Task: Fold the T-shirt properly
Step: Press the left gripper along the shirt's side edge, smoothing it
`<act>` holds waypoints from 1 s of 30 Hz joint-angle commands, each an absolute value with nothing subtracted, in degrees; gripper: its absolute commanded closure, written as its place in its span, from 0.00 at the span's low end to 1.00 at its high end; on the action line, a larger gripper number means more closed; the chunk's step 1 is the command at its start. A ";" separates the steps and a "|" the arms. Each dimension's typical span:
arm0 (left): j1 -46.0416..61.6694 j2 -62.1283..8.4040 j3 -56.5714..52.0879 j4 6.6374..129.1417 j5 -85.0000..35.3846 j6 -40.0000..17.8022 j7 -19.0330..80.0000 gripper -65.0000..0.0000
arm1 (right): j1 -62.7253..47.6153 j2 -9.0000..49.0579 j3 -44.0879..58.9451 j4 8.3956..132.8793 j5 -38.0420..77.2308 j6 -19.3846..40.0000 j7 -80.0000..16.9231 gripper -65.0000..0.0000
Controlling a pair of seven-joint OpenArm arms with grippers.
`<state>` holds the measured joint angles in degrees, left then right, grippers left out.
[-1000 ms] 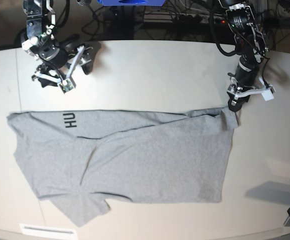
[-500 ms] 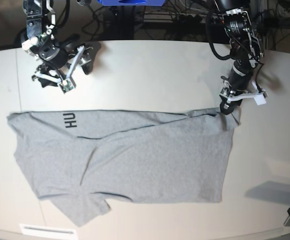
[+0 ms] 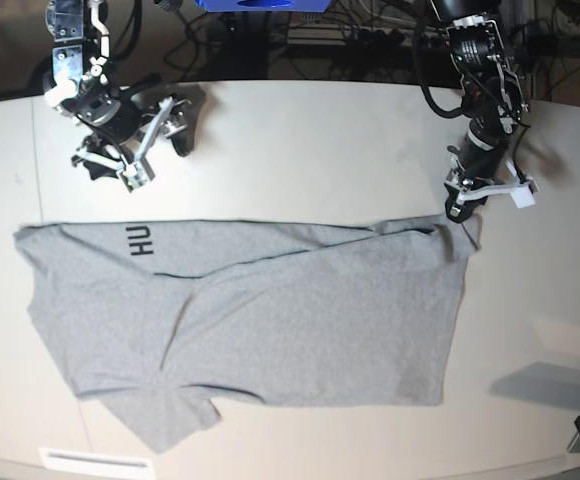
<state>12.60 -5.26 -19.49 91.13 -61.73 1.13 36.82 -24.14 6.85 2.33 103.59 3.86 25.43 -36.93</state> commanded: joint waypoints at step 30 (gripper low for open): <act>-3.91 -7.60 -20.44 87.60 -50.77 0.48 40.57 1.00 | -24.75 7.25 2.07 101.05 0.04 25.54 -41.98 0.24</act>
